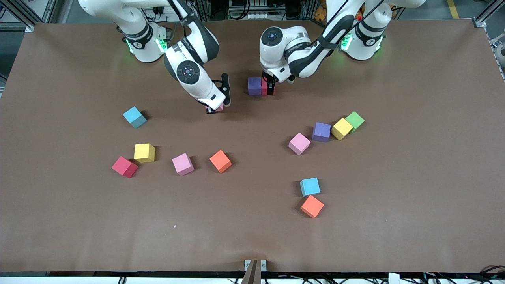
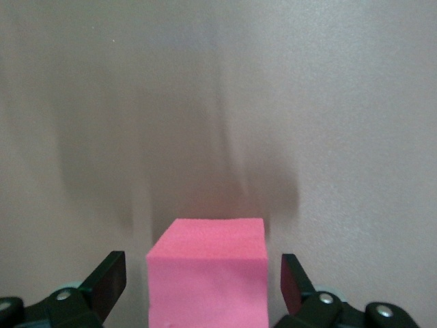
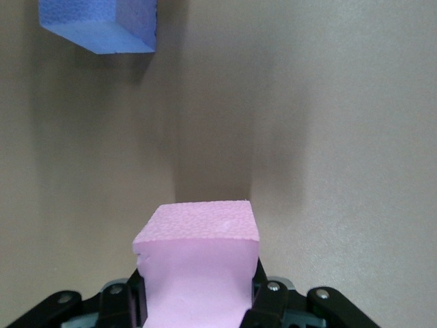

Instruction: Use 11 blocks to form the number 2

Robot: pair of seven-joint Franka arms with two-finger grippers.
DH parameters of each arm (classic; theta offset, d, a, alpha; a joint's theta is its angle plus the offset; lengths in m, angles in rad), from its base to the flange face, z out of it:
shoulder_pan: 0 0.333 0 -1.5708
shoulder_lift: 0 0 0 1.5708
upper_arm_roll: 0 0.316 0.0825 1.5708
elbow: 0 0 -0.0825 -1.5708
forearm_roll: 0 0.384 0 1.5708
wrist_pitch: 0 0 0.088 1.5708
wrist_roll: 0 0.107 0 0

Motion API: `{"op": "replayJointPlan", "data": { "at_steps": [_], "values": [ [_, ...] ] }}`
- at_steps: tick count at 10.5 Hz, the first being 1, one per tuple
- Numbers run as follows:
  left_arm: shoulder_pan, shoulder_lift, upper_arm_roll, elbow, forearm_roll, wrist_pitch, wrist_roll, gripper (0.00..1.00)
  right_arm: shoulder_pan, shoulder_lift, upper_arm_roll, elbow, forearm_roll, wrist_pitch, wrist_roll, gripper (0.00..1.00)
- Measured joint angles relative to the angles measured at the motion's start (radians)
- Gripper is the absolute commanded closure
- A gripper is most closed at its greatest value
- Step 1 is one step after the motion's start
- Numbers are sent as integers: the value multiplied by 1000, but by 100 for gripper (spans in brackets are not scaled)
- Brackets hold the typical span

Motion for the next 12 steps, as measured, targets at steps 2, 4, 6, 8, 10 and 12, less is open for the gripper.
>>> {"op": "replayJointPlan", "data": {
  "at_steps": [2, 4, 6, 8, 10, 12],
  "values": [
    [112, -5, -109, 9, 0, -54, 9, 0, 37, 0, 1, 0, 0, 2, 50, 81],
    [376, -10, -342, 15, 0, -119, 31, 0, 93, 1, 2, 0, 1, 21, 124, 82],
    [658, -12, -572, 19, 2, -189, 60, 0, 169, 1, 4, 0, 1, 39, 249, 83],
    [764, -10, -630, 29, 5, -252, 96, 0, 245, 9, 5, -1, 1, 69, 367, 83],
    [790, -9, -609, 41, 17, -280, 173, 0, 285, 28, 6, -2, 1, 104, 416, 83],
    [810, -8, -544, 88, 23, -293, 359, 0, 295, 51, 5, -2, 1, 140, 436, 83]
  ]
}}
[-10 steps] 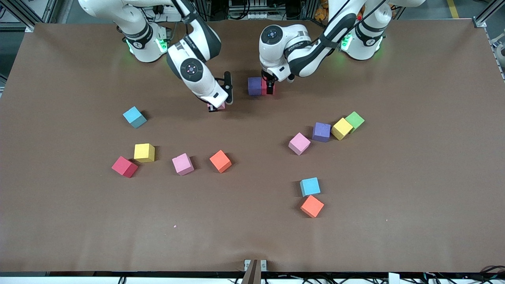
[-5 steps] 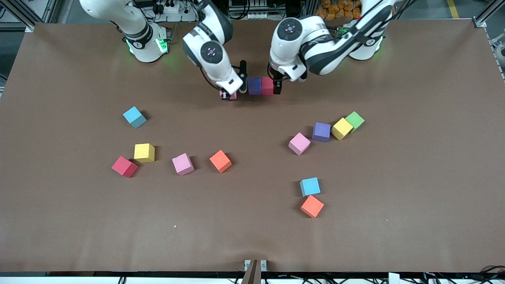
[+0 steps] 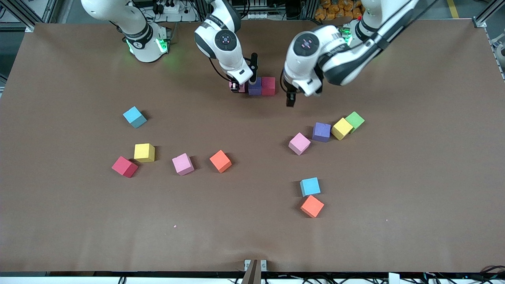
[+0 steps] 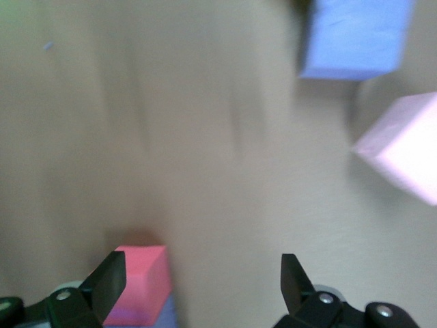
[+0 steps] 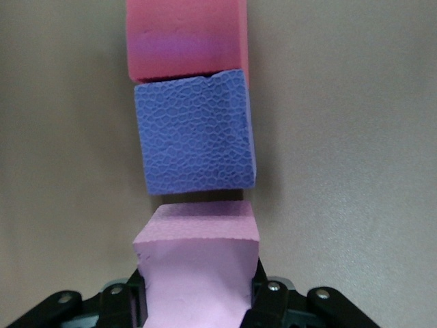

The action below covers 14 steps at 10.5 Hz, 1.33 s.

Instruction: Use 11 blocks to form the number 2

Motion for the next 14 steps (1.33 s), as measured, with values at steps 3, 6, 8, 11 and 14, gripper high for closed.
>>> {"op": "replayJointPlan", "data": {
  "at_steps": [3, 6, 8, 11, 14],
  "values": [
    [-6, 22, 129, 156, 1, -48, 352, 0, 25, 37, 0, 2, 0, 52, 28, 83],
    [-200, 72, 371, 278, 6, -53, 580, 0, 27, 41, -1, 9, 0, 52, 33, 82],
    [-404, 116, 537, 364, 11, -60, 630, 0, 27, 44, -2, 14, 0, 52, 34, 77],
    [-553, 182, 644, 470, 16, -111, 672, 0, 27, 51, -2, 23, 0, 52, 35, 0],
    [-541, 217, 661, 483, 16, -117, 725, 0, 23, 54, -6, 33, 0, 46, 37, 0]
  ]
}}
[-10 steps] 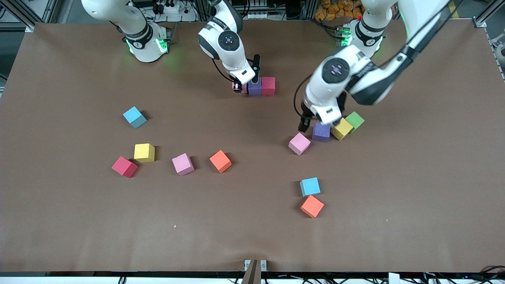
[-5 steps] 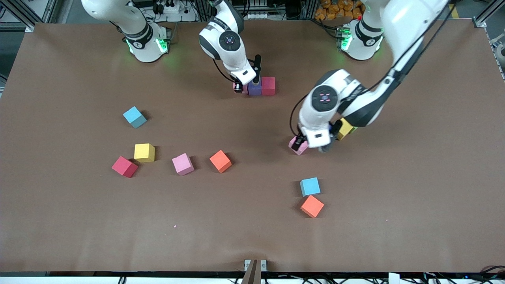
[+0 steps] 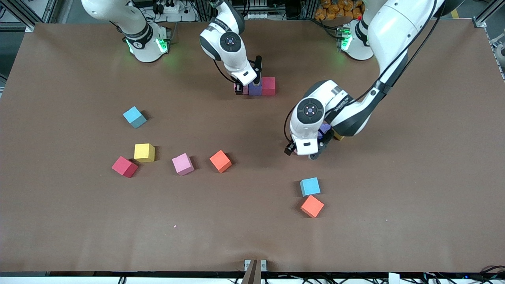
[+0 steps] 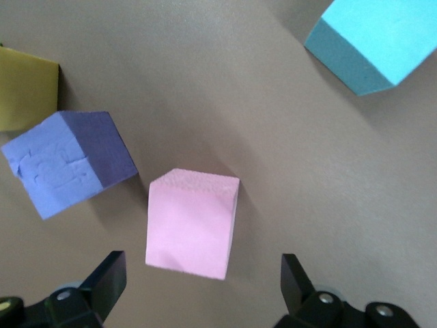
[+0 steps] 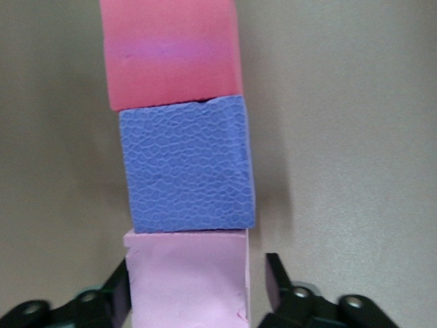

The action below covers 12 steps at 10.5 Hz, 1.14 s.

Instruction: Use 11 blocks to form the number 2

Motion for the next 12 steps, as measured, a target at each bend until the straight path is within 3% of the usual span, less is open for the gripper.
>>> {"op": "replayJointPlan", "data": {
  "at_steps": [3, 7, 8, 9, 10, 11, 12],
  "values": [
    [2, 39, 5, 1, 31, 2, 11, 0, -45, -50, -9, 31, 0, -119, 0, 0],
    [2, 79, 15, 0, 37, 27, 11, 0, -214, -124, -31, 113, -9, -284, -1, 0],
    [2, 87, 19, -4, 37, 42, 11, 20, -260, -119, -52, 126, -23, -283, -1, 0],
    [1, 93, 20, -11, 40, 51, 12, 49, -312, -107, -78, 137, -40, -277, -1, 0],
    [1, 96, 20, -20, 58, 57, 12, 72, -373, -83, -105, 159, -51, -266, -3, 0],
    [1, 98, 21, -29, 88, 59, 12, 88, -438, -50, -123, 194, -56, -262, 4, 0],
    [1, 98, 20, -32, 103, 61, 13, 91, -505, -9, -130, 237, -57, -260, 25, 0]
  ]
}}
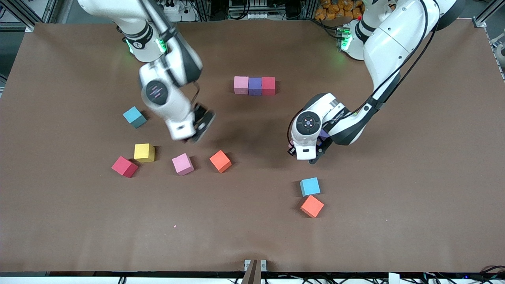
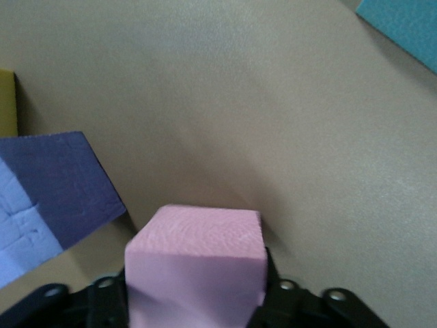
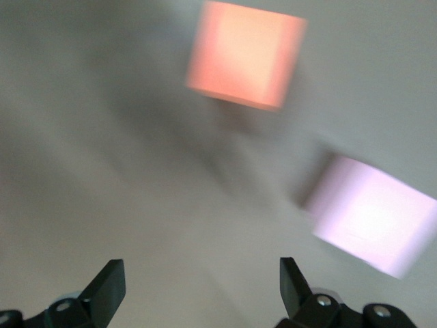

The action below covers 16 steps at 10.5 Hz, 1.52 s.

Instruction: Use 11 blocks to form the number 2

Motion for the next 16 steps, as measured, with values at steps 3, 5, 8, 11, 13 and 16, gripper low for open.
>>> {"op": "replayJointPlan", "data": {
  "at_steps": [3, 5, 8, 11, 13, 16],
  "values": [
    [-12, -3, -17, -3, 11, 3, 51, 91, -95, 146, -5, 144, -2, 2, 160, 0],
    [-18, -13, -61, -22, 24, 3, 83, 91, -97, 216, -30, 217, -8, 4, 211, 0],
    [-24, -22, -144, -68, 91, 22, 92, 91, -104, 284, -42, 282, -8, 4, 261, 0],
    [-22, -23, -180, -148, 137, 119, 95, 91, -103, 296, -41, 294, -8, -4, 302, 0],
    [-16, -27, -210, -198, 177, 140, 107, 93, -104, 298, -42, 320, -8, -15, 310, 0],
    [-13, -45, -256, -250, 182, 167, 116, 94, -103, 298, -41, 371, -7, -80, 319, 0]
  ]
}}
